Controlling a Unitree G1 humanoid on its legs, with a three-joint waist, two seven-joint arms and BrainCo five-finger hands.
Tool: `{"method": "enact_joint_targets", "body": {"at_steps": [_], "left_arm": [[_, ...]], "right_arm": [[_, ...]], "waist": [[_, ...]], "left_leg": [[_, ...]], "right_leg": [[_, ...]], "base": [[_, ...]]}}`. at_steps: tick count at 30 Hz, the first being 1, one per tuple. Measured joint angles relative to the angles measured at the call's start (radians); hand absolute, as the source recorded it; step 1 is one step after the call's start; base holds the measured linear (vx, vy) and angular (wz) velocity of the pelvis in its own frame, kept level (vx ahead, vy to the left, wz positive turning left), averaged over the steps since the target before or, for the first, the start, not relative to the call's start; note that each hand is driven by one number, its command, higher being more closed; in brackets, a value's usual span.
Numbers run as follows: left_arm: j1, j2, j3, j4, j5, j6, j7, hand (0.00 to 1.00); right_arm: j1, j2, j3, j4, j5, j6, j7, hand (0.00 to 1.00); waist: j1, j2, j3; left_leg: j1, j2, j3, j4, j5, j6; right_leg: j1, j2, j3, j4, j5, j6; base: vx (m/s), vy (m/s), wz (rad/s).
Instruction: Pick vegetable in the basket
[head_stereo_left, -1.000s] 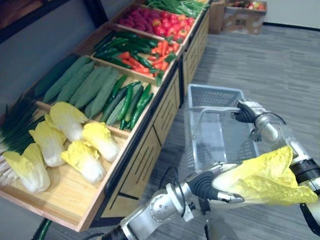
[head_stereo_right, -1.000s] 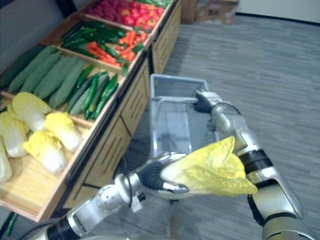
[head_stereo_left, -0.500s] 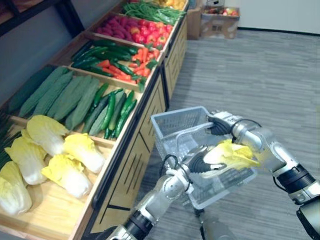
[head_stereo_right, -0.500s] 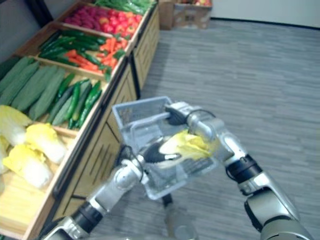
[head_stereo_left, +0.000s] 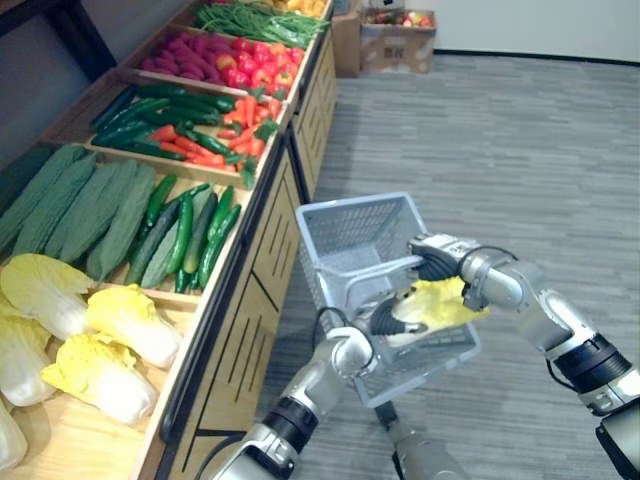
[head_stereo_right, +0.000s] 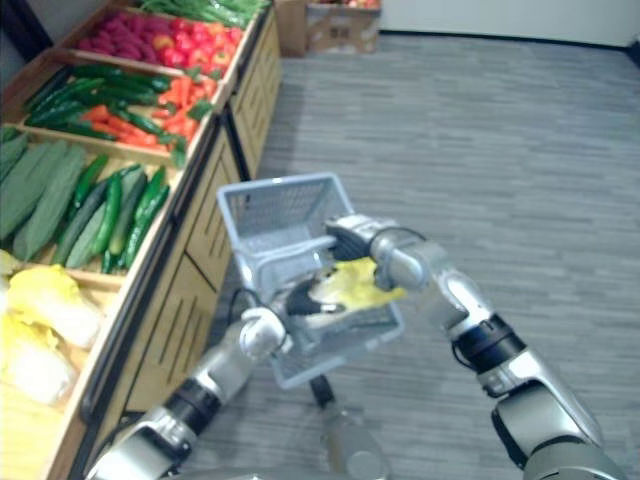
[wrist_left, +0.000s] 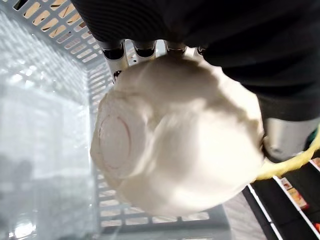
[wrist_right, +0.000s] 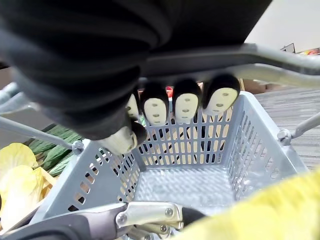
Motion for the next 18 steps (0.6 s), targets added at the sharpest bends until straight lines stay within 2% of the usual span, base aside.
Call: {"method": "enact_joint_targets", "body": {"at_steps": [5, 11, 18], "left_arm": [[-0.024, -0.006, -0.001, 0.039, 0.021, 0.009, -0.026, 0.00], [-0.057, 0.000, -0.002, 0.057, 0.022, 0.021, -0.037, 0.00], [-0.092, 0.025, -0.069, 0.013, 0.008, 0.019, -0.070, 0.00]], "right_arm": [[0.003, 0.000, -0.002, 0.000, 0.000, 0.002, 0.006, 1.00], [0.006, 0.000, -0.014, 0.000, 0.000, 0.012, 0.005, 1.00], [0.059, 0.036, -0.099, 0.019, 0.000, 0.022, -0.003, 1.00]], "waist": [[0.000, -0.004, 0.008], [-0.003, -0.006, 0.062], [0.004, 0.009, 0.079]], "left_leg": [[-0.003, -0.001, -0.008, 0.001, -0.001, 0.002], [-0.010, 0.002, -0.030, 0.009, -0.007, 0.006], [-0.012, 0.018, -0.051, 0.010, -0.010, 0.006]], "right_leg": [[0.002, -0.007, -0.006, -0.001, 0.000, 0.001], [0.018, -0.022, -0.020, -0.025, 0.001, 0.003], [0.038, -0.026, -0.050, -0.033, 0.008, -0.005]], "base": [[-0.04, -0.014, 0.04], [-0.04, -0.009, 0.10], [-0.02, 0.007, 0.11]]}}
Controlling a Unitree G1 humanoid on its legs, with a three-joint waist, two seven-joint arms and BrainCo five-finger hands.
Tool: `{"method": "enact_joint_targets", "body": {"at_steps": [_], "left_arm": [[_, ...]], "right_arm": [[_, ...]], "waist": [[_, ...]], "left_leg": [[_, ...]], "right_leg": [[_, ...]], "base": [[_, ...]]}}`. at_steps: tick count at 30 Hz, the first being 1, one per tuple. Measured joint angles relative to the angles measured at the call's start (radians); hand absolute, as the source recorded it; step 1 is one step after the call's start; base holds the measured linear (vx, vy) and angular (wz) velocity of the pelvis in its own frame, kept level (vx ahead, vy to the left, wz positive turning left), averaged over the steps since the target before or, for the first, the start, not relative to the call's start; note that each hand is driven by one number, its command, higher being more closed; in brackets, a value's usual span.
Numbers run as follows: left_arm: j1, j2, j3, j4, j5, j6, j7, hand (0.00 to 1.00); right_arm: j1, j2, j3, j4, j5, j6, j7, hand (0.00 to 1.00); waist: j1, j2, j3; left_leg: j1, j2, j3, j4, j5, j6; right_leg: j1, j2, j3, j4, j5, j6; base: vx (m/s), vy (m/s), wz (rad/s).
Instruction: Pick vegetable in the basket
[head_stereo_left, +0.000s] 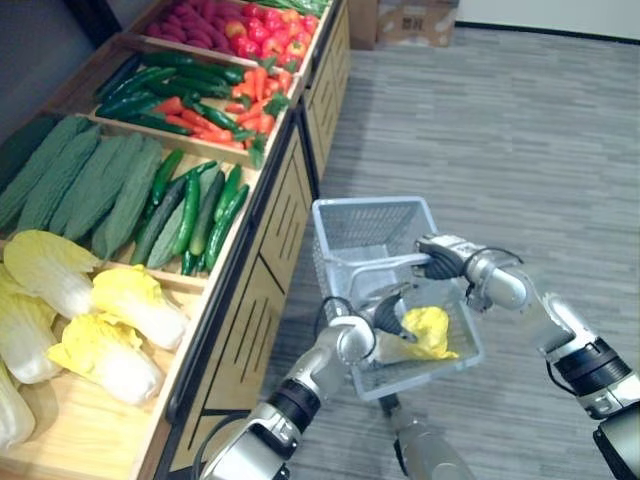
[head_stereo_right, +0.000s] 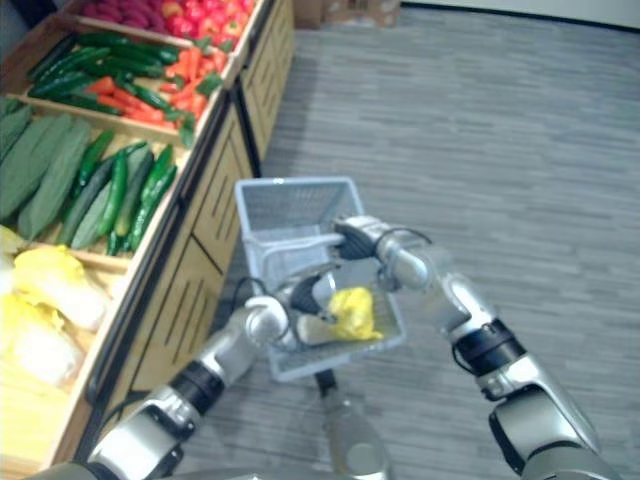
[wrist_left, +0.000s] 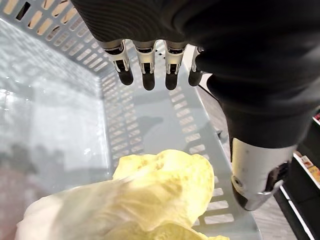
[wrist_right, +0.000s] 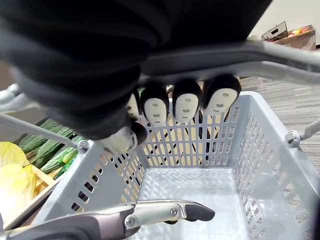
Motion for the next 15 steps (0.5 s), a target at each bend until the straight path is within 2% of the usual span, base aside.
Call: {"method": "enact_joint_targets", "body": {"at_steps": [3, 7, 9, 11, 13, 14, 15], "left_arm": [[0.012, 0.085, -0.084, -0.206, -0.099, -0.043, -0.011, 0.00], [0.021, 0.225, -0.187, -0.452, -0.316, -0.115, -0.063, 0.00], [0.026, 0.360, -0.269, -0.588, -0.504, -0.169, -0.088, 0.00], [0.027, 0.423, -0.313, -0.672, -0.624, -0.194, -0.114, 0.00], [0.045, 0.450, -0.348, -0.788, -0.747, -0.223, -0.147, 0.00], [0.072, 0.452, -0.357, -0.848, -0.828, -0.241, -0.164, 0.00], [0.091, 0.454, -0.356, -0.880, -0.861, -0.245, -0.169, 0.00]], "right_arm": [[0.047, 0.033, -0.063, 0.000, 0.000, 0.002, -0.008, 1.00], [0.108, 0.045, -0.103, 0.001, 0.002, -0.001, -0.065, 1.00], [0.144, 0.055, -0.103, 0.045, 0.001, -0.024, -0.114, 1.00], [0.153, 0.067, -0.104, 0.101, 0.001, -0.034, -0.148, 1.00], [0.169, 0.085, -0.114, 0.173, -0.004, -0.033, -0.179, 1.00], [0.192, 0.093, -0.136, 0.219, -0.010, -0.032, -0.194, 1.00], [0.203, 0.101, -0.157, 0.247, -0.015, -0.031, -0.199, 1.00]], "waist": [[0.006, 0.002, 0.001], [0.011, 0.004, 0.001], [0.026, 0.007, -0.008], [0.030, 0.006, -0.013], [0.042, 0.009, -0.026], [0.057, 0.011, -0.043], [0.064, 0.012, -0.045]], "left_leg": [[0.001, -0.002, -0.022, -0.012, 0.001, 0.002], [-0.006, -0.004, -0.083, -0.027, 0.009, 0.013], [-0.022, -0.003, -0.129, -0.027, 0.012, 0.017], [-0.043, -0.005, -0.164, -0.027, 0.015, 0.023], [-0.075, -0.006, -0.212, -0.027, 0.021, 0.032], [-0.094, -0.006, -0.241, -0.028, 0.025, 0.038], [-0.102, -0.006, -0.264, -0.029, 0.028, 0.042]], "right_leg": [[0.015, -0.012, -0.024, -0.002, 0.000, 0.000], [0.042, -0.039, -0.089, -0.003, -0.001, 0.000], [0.057, -0.063, -0.140, -0.003, -0.007, -0.004], [0.058, -0.082, -0.174, -0.003, -0.010, -0.005], [0.058, -0.103, -0.218, -0.007, -0.010, -0.005], [0.060, -0.116, -0.245, -0.013, -0.010, -0.005], [0.072, -0.123, -0.263, -0.020, -0.010, -0.005]], "base": [[-0.05, 0.014, 0.25], [-0.10, -0.008, 0.45], [-0.15, -0.029, 0.55], [-0.13, -0.032, 0.61], [-0.10, -0.033, 0.69], [-0.06, -0.027, 0.62], [-0.07, -0.030, 0.92]]}}
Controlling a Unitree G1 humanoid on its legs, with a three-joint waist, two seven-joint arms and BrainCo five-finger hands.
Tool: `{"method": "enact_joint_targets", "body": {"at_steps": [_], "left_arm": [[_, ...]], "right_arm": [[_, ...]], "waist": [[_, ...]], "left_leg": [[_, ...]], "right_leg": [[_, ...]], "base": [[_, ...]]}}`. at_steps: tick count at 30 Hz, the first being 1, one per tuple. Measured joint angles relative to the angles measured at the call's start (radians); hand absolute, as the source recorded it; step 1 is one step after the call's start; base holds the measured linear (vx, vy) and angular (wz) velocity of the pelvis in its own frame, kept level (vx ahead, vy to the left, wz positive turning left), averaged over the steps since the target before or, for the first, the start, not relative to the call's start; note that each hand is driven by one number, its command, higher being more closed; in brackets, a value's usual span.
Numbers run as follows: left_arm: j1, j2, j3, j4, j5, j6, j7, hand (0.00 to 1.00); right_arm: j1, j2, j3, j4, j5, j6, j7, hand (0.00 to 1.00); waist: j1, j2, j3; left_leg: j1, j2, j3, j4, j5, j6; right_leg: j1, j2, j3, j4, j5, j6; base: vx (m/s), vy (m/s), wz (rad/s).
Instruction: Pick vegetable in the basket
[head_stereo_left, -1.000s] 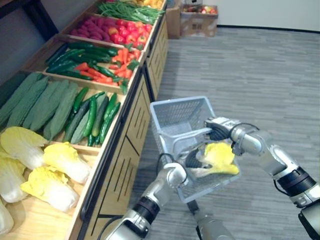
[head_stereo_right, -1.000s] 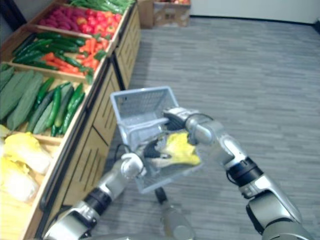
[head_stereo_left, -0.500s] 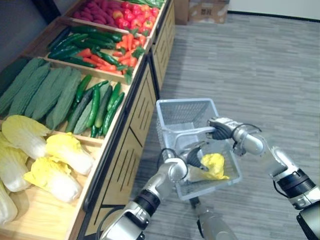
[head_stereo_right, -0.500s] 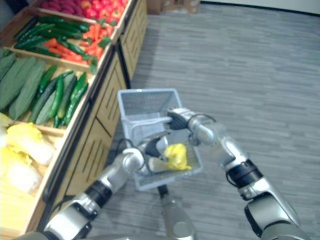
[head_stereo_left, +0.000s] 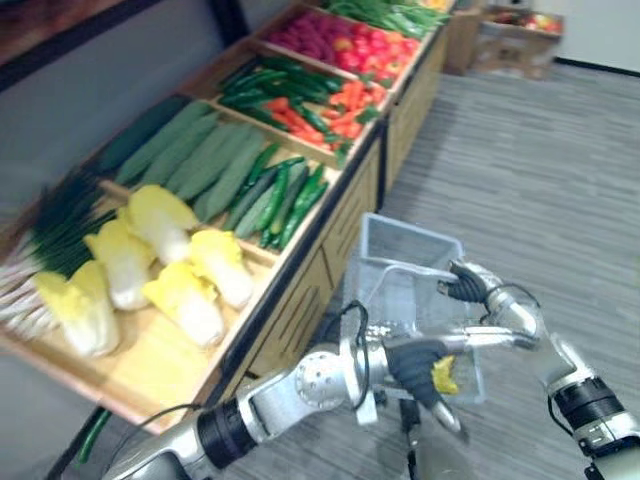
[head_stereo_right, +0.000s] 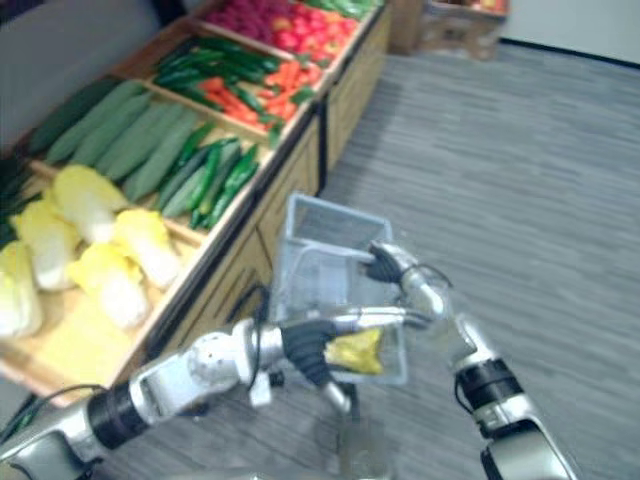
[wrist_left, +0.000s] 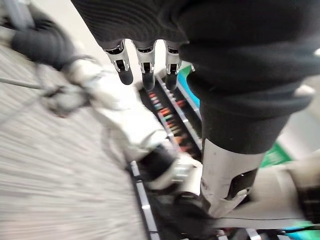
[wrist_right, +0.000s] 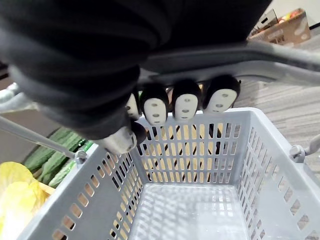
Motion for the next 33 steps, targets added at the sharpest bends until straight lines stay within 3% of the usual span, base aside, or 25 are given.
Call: {"method": "enact_joint_targets", "body": {"at_steps": [2, 5, 7, 8, 10, 13, 15, 19, 20, 21, 23, 24, 27, 28, 30, 33], "left_arm": [[0.068, 0.005, 0.021, -0.047, -0.089, -0.009, -0.011, 0.00], [0.223, 0.015, 0.166, -0.072, -0.150, -0.008, -0.015, 0.00], [0.383, -0.012, 0.380, -0.075, -0.160, -0.007, 0.007, 0.00], [0.419, -0.028, 0.437, -0.075, -0.160, -0.007, 0.016, 0.00], [0.533, -0.133, 0.645, -0.060, -0.161, -0.003, 0.061, 0.00], [0.613, -0.263, 0.802, -0.048, -0.199, 0.015, 0.118, 0.00], [0.641, -0.310, 0.867, -0.025, -0.195, 0.016, 0.144, 0.00], [0.673, -0.411, 1.032, 0.056, -0.093, 0.017, 0.221, 0.00], [0.669, -0.447, 1.114, 0.115, -0.054, 0.033, 0.258, 0.00], [0.658, -0.488, 1.204, 0.172, 0.006, 0.056, 0.305, 0.00], [0.646, -0.534, 1.313, 0.234, 0.098, 0.078, 0.381, 0.00], [0.629, -0.560, 1.406, 0.296, 0.173, 0.101, 0.455, 0.00], [0.620, -0.565, 1.519, 0.402, 0.277, 0.139, 0.572, 0.00], [0.615, -0.561, 1.572, 0.492, 0.311, 0.148, 0.637, 0.00], [0.608, -0.544, 1.614, 0.632, 0.332, 0.177, 0.703, 0.00], [0.595, -0.516, 1.658, 0.895, 0.346, 0.205, 0.741, 0.00]], "right_arm": [[0.051, 0.011, -0.072, 0.071, -0.007, 0.004, -0.033, 1.00], [0.116, 0.047, -0.220, 0.192, -0.013, 0.010, -0.076, 1.00], [0.169, 0.091, -0.336, 0.316, -0.005, 0.012, -0.122, 1.00], [0.182, 0.100, -0.360, 0.343, -0.001, 0.014, -0.128, 1.00], [0.229, 0.132, -0.450, 0.457, 0.006, 0.034, -0.159, 1.00], [0.268, 0.159, -0.549, 0.585, 0.009, 0.055, -0.189, 1.00], [0.281, 0.166, -0.591, 0.634, 0.017, 0.068, -0.194, 1.00], [0.322, 0.185, -0.669, 0.667, 0.047, 0.068, -0.211, 1.00], [0.335, 0.195, -0.700, 0.681, 0.050, 0.067, -0.217, 1.00], [0.349, 0.203, -0.727, 0.703, 0.058, 0.067, -0.231, 1.00], [0.360, 0.214, -0.756, 0.728, 0.073, 0.067, -0.240, 1.00], [0.379, 0.233, -0.773, 0.746, 0.085, 0.068, -0.259, 1.00], [0.381, 0.269, -0.779, 0.770, 0.086, 0.068, -0.282, 1.00], [0.383, 0.289, -0.779, 0.770, 0.086, 0.068, -0.299, 1.00], [0.384, 0.309, -0.779, 0.766, 0.087, 0.068, -0.319, 1.00], [0.382, 0.323, -0.779, 0.759, 0.108, 0.067, -0.329, 1.00]], "waist": [[0.017, -0.001, -0.022], [0.026, -0.013, -0.060], [0.042, -0.042, -0.096], [0.042, -0.048, -0.100], [0.047, -0.062, -0.106], [0.083, -0.069, -0.106], [0.098, -0.074, -0.107], [0.099, -0.095, -0.118], [0.098, -0.093, -0.137], [0.099, -0.111, -0.147], [0.100, -0.110, -0.157], [0.102, -0.122, -0.167], [0.109, -0.142, -0.172], [0.109, -0.149, -0.177], [0.108, -0.154, -0.179], [0.099, -0.155, -0.182]], "left_leg": [[-0.032, -0.002, -0.072, -0.006, 0.010, 0.012], [-0.081, -0.033, -0.191, -0.039, 0.036, 0.037], [-0.125, -0.069, -0.281, -0.072, 0.058, 0.056], [-0.136, -0.077, -0.306, -0.078, 0.065, 0.062], [-0.169, -0.112, -0.405, -0.119, 0.100, 0.077], [-0.198, -0.139, -0.489, -0.145, 0.126, 0.094], [-0.204, -0.156, -0.521, -0.161, 0.144, 0.102], [-0.235, -0.174, -0.577, -0.200, 0.175, 0.106], [-0.236, -0.181, -0.597, -0.219, 0.189, 0.107], [-0.235, -0.184, -0.613, -0.244, 0.206, 0.106], [-0.233, -0.187, -0.638, -0.265, 0.225, 0.106], [-0.232, -0.189, -0.658, -0.284, 0.241, 0.106], [-0.230, -0.190, -0.669, -0.310, 0.260, 0.105], [-0.229, -0.193, -0.672, -0.318, 0.267, 0.108], [-0.222, -0.194, -0.672, -0.318, 0.267, 0.108], [-0.211, -0.195, -0.670, -0.325, 0.263, 0.112]], "right_leg": [[0.019, -0.025, -0.065, -0.006, -0.002, 0.003], [0.043, -0.071, -0.157, -0.007, -0.011, 0.013], [0.061, -0.108, -0.226, -0.031, -0.015, 0.017], [0.066, -0.113, -0.244, -0.035, -0.016, 0.019], [0.088, -0.148, -0.328, -0.035, -0.025, 0.030], [0.115, -0.177, -0.404, -0.035, -0.032, 0.038], [0.120, -0.188, -0.433, -0.035, -0.032, 0.039], [0.120, -0.201, -0.490, -0.034, -0.037, 0.045], [0.122, -0.202, -0.508, -0.034, -0.047, 0.048], [0.124, -0.200, -0.525, -0.034, -0.050, 0.046], [0.138, -0.199, -0.551, -0.034, -0.055, 0.045], [0.140, -0.198, -0.571, -0.034, -0.062, 0.045], [0.139, -0.195, -0.583, -0.034, -0.062, 0.044], [0.139, -0.196, -0.586, -0.035, -0.062, 0.043], [0.145, -0.197, -0.586, -0.035, -0.065, 0.039], [0.152, -0.197, -0.586, -0.036, -0.083, 0.025]], "base": [[-0.05, -0.011, 1.00], [-0.05, 0.038, 1.04], [-0.04, 0.043, 1.00], [-0.02, 0.014, 1.08], [0.00, 0.033, 1.17], [0.00, 0.051, 0.91], [0.01, 0.041, 0.52], [-0.01, 0.021, 0.47], [0.02, 0.012, 0.43], [0.02, 0.003, 0.41], [0.01, 0.000, 0.42], [0.02, 0.004, 0.39], [0.00, 0.002, 0.18], [-0.01, 0.007, 0.09], [-0.01, 0.006, 0.02], [0.00, 0.000, 0.00]]}}
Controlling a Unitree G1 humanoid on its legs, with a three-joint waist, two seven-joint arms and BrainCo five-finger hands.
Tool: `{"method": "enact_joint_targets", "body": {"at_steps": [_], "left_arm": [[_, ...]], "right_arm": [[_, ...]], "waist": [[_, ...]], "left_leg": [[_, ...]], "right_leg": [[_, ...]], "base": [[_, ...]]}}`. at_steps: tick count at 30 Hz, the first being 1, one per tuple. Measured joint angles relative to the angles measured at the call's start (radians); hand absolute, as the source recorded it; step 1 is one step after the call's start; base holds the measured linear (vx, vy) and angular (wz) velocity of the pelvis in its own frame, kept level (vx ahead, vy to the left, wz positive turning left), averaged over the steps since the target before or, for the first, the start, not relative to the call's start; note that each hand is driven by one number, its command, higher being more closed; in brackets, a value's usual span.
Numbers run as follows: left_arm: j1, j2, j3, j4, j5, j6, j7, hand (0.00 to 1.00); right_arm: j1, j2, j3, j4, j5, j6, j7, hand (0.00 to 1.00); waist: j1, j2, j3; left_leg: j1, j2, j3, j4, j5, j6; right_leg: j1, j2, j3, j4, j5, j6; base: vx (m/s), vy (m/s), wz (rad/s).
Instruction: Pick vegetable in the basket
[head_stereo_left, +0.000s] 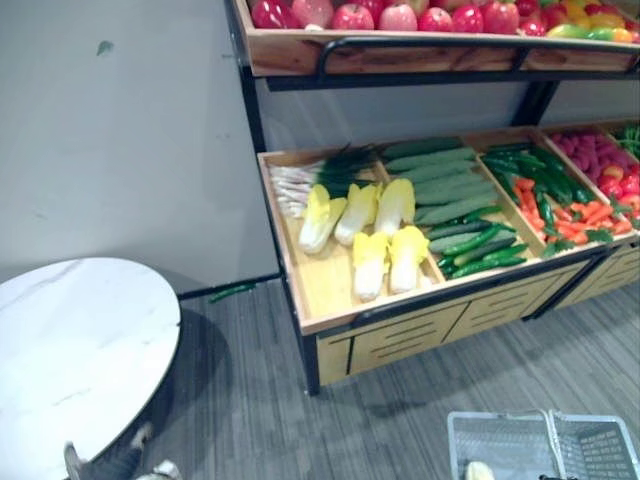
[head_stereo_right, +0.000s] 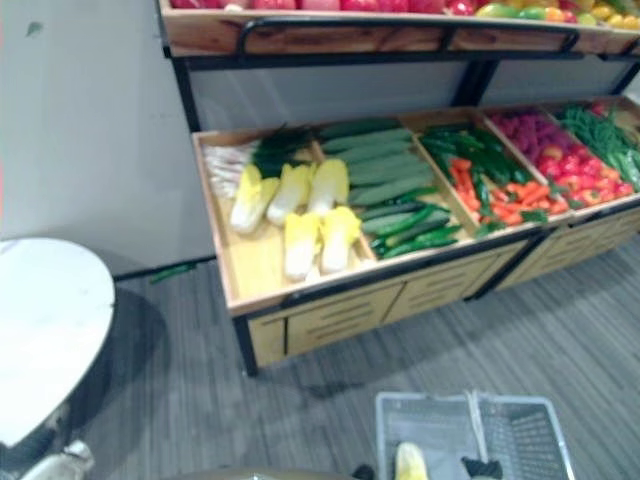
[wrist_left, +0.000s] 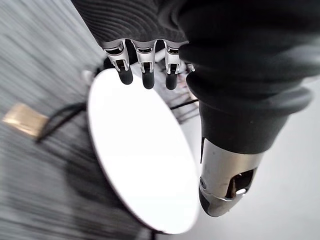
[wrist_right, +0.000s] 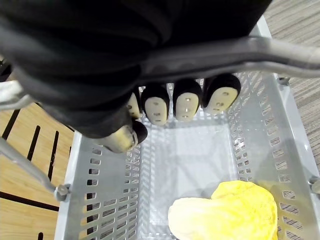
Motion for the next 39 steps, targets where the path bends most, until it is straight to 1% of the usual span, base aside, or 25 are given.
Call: {"method": "enact_joint_targets", "body": {"at_steps": [4, 7, 8, 10, 11, 15, 17, 19, 21, 22, 23, 24, 25, 26, 27, 28, 29, 30, 32, 33, 34, 35, 37, 38, 39], "left_arm": [[0.008, 0.007, -0.004, 0.271, 0.020, 0.012, 0.003, 0.00], [0.009, 0.006, -0.023, 0.431, 0.044, 0.053, -0.059, 0.00], [0.012, 0.004, -0.054, 0.469, 0.064, 0.077, -0.099, 0.00], [0.024, 0.003, -0.123, 0.494, 0.068, 0.090, -0.153, 0.00], [0.031, -0.001, -0.195, 0.495, 0.073, 0.091, -0.180, 0.00], [0.018, 0.009, -0.302, 0.480, 0.088, 0.069, -0.215, 0.00], [0.004, 0.021, -0.318, 0.472, 0.089, 0.063, -0.214, 0.00], [-0.006, 0.024, -0.357, 0.474, 0.089, 0.059, -0.221, 0.00], [-0.014, 0.032, -0.385, 0.476, 0.098, 0.059, -0.231, 0.00], [-0.016, 0.044, -0.400, 0.478, 0.116, 0.060, -0.230, 0.00], [-0.016, 0.053, -0.406, 0.478, 0.124, 0.060, -0.229, 0.00], [-0.031, 0.071, -0.405, 0.477, 0.131, 0.061, -0.230, 0.00], [-0.034, 0.084, -0.392, 0.477, 0.133, 0.063, -0.229, 0.00], [-0.037, 0.082, -0.381, 0.476, 0.133, 0.062, -0.229, 0.00], [-0.056, 0.093, -0.373, 0.467, 0.132, 0.060, -0.227, 0.00], [-0.054, 0.094, -0.373, 0.452, 0.132, 0.056, -0.227, 0.00], [-0.049, 0.092, -0.374, 0.450, 0.127, 0.054, -0.230, 0.00], [-0.043, 0.088, -0.376, 0.452, 0.124, 0.053, -0.234, 0.00], [-0.033, 0.080, -0.374, 0.458, 0.122, 0.052, -0.245, 0.00], [-0.036, 0.080, -0.374, 0.459, 0.121, 0.052, -0.251, 0.00], [-0.044, 0.079, -0.373, 0.461, 0.120, 0.052, -0.255, 0.00], [-0.058, 0.073, -0.364, 0.470, 0.107, 0.049, -0.258, 0.00], [-0.080, 0.034, -0.367, 0.478, 0.091, 0.046, -0.261, 0.00], [-0.088, 0.025, -0.367, 0.480, 0.090, 0.044, -0.263, 0.00], [-0.106, 0.022, -0.366, 0.485, 0.087, 0.037, -0.266, 0.00]], "right_arm": [[0.001, 0.012, 0.000, -0.024, 0.036, -0.003, -0.025, 1.00], [-0.001, 0.012, 0.001, -0.025, 0.055, -0.005, -0.031, 1.00], [-0.002, 0.012, 0.002, -0.025, 0.055, -0.006, -0.031, 1.00], [-0.004, 0.012, 0.010, -0.025, 0.055, -0.006, -0.031, 1.00], [-0.010, 0.013, 0.019, -0.025, 0.053, -0.006, -0.031, 1.00], [-0.007, 0.020, 0.020, -0.025, 0.053, -0.017, -0.031, 1.00], [0.004, 0.025, 0.016, -0.025, 0.054, -0.022, -0.032, 1.00], [0.026, 0.028, 0.001, -0.030, 0.055, -0.024, -0.033, 1.00], [0.031, 0.039, -0.015, -0.050, 0.055, -0.024, -0.031, 1.00], [0.030, 0.055, -0.023, -0.079, 0.058, -0.025, -0.032, 1.00], [0.030, 0.061, -0.021, -0.090, 0.061, -0.027, -0.032, 1.00], [0.030, 0.076, -0.011, -0.115, 0.067, -0.027, -0.032, 1.00], [0.015, 0.083, 0.019, -0.124, 0.066, -0.035, -0.030, 1.00], [-0.008, 0.085, 0.030, -0.123, 0.065, -0.035, -0.029, 1.00], [-0.009, 0.079, 0.045, -0.125, 0.065, -0.039, -0.029, 1.00], [-0.009, 0.074, 0.052, -0.123, 0.066, -0.038, -0.029, 1.00], [-0.015, 0.063, 0.055, -0.112, 0.065, -0.032, -0.029, 1.00], [-0.027, 0.053, 0.063, -0.092, 0.064, -0.027, -0.028, 1.00], [-0.049, 0.037, 0.083, -0.057, 0.054, -0.021, -0.018, 1.00], [-0.049, 0.037, 0.085, -0.054, 0.054, -0.021, -0.015, 1.00], [-0.050, 0.037, 0.086, -0.051, 0.054, -0.021, -0.012, 1.00], [-0.049, 0.029, 0.083, -0.043, 0.054, -0.021, -0.010, 1.00], [-0.044, 0.024, 0.088, -0.041, 0.054, -0.017, -0.007, 1.00], [-0.045, 0.025, 0.091, -0.041, 0.054, -0.016, -0.006, 1.00], [-0.048, 0.032, 0.099, -0.041, 0.054, -0.015, -0.001, 1.00]], "waist": [[-0.006, 0.006, 0.002], [-0.008, 0.014, 0.005], [-0.013, 0.018, 0.005], [-0.020, 0.021, 0.008], [-0.026, 0.025, 0.010], [-0.032, 0.026, 0.021], [-0.033, 0.026, 0.031], [-0.044, 0.049, 0.063], [-0.053, 0.059, 0.075], [-0.055, 0.054, 0.082], [-0.057, 0.053, 0.090], [-0.059, 0.052, 0.105], [-0.056, 0.078, 0.112], [-0.056, 0.079, 0.133], [-0.065, 0.072, 0.163], [-0.066, 0.068, 0.165], [-0.059, 0.066, 0.165], [-0.058, 0.066, 0.165], [-0.059, 0.064, 0.166], [-0.060, 0.063, 0.165], [-0.061, 0.053, 0.165], [-0.065, 0.063, 0.168], [-0.065, 0.088, 0.154], [-0.064, 0.090, 0.153], [-0.064, 0.085, 0.156]], "left_leg": [[0.006, 0.001, 0.002, -0.007, 0.000, -0.001], [0.028, 0.001, 0.023, -0.022, -0.001, -0.002], [0.032, 0.001, 0.027, -0.022, -0.002, -0.004], [0.039, 0.003, 0.037, -0.022, -0.005, -0.010], [0.050, 0.004, 0.051, -0.023, -0.006, -0.017], [0.075, 0.008, 0.080, -0.016, -0.021, -0.022], [0.058, 0.022, 0.083, 0.071, -0.071, -0.019], [0.021, 0.076, 0.083, 0.258, -0.180, -0.017], [-0.009, 0.112, 0.108, 0.367, -0.243, -0.017], [-0.023, 0.129, 0.153, 0.405, -0.271, -0.012], [-0.024, 0.142, 0.177, 0.418, -0.285, -0.009], [-0.016, 0.150, 0.243, 0.433, -0.295, 0.005], [0.009, 0.181, 0.341, 0.398, -0.289, 0.031], [0.020, 0.189, 0.380, 0.388, -0.282, 0.042], [0.053, 0.178, 0.440, 0.348, -0.257, 0.049], [0.069, 0.173, 0.471, 0.329, -0.243, 0.045], [0.098, 0.174, 0.545, 0.310, -0.234, 0.046], [0.121, 0.174, 0.599, 0.297, -0.230, 0.043], [0.156, 0.179, 0.721, 0.294, -0.220, 0.039], [0.161, 0.181, 0.748, 0.297, -0.218, 0.036], [0.173, 0.183, 0.784, 0.302, -0.214, 0.029], [0.192, 0.186, 0.817, 0.310, -0.209, 0.021], [0.196, 0.201, 0.856, 0.312, -0.192, 0.023], [0.195, 0.204, 0.872, 0.317, -0.189, 0.020], [0.191, 0.212, 0.905, 0.342, -0.189, 0.020]], "right_leg": [[-0.003, 0.003, 0.004, -0.003, -0.006, 0.001], [-0.004, 0.007, 0.026, -0.005, -0.006, 0.001], [-0.004, 0.008, 0.032, -0.004, -0.006, 0.001], [-0.004, 0.010, 0.043, -0.001, -0.007, 0.000], [-0.004, 0.013, 0.059, 0.000, -0.006, 0.000], [0.002, 0.019, 0.088, 0.000, -0.008, 0.002], [0.011, 0.016, 0.100, 0.011, -0.009, 0.004], [0.013, 0.016, 0.118, 0.094, -0.044, 0.011], [-0.032, 0.017, 0.157, 0.165, -0.054, 0.014], [-0.078, 0.018, 0.213, 0.198, -0.041, 0.018], [-0.096, 0.024, 0.238, 0.202, -0.018, 0.015], [-0.129, 0.050, 0.265, 0.170, 0.080, 0.011], [-0.138, 0.096, 0.272, 0.056, 0.244, 0.027], [-0.152, 0.092, 0.223, 0.108, 0.200, -0.018], [-0.182, 0.045, 0.070, 0.348, 0.003, -0.113], [-0.183, 0.019, 0.004, 0.447, -0.070, -0.135], [-0.166, -0.015, -0.094, 0.583, -0.166, -0.146], [-0.147, -0.034, -0.139, 0.644, -0.211, -0.141], [-0.103, -0.063, -0.168, 0.682, -0.260, -0.122], [-0.101, -0.062, -0.166, 0.666, -0.270, -0.114], [-0.104, -0.050, -0.169, 0.639, -0.284, -0.115], [-0.096, -0.011, -0.164, 0.585, -0.294, -0.131], [-0.081, 0.078, -0.130, 0.426, -0.294, -0.131], [-0.081, 0.096, -0.116, 0.386, -0.294, -0.130], [-0.080, 0.129, -0.091, 0.312, -0.301, -0.124]], "base": [[-0.01, 0.000, -0.06], [0.03, 0.007, -0.20], [0.06, 0.008, -0.14], [0.06, 0.006, -0.19], [0.05, 0.002, -0.23], [0.05, 0.001, -0.22], [0.05, 0.002, -0.22], [0.02, 0.006, -0.22], [-0.08, 0.111, -0.59], [-0.12, 0.141, -0.97], [-0.16, 0.160, -1.30], [-0.20, 0.157, -1.71], [-0.22, 0.159, -1.81], [-0.23, 0.129, -1.65], [-0.18, 0.110, -1.05], [-0.18, 0.137, -1.37], [-0.11, 0.097, -1.40], [-0.07, 0.062, -1.81], [-0.02, -0.036, -1.69], [0.00, -0.117, -1.31], [0.00, -0.173, -1.12], [-0.02, -0.179, -1.23], [-0.03, -0.205, -1.25], [-0.04, -0.194, -1.16], [-0.09, -0.135, -0.89]]}}
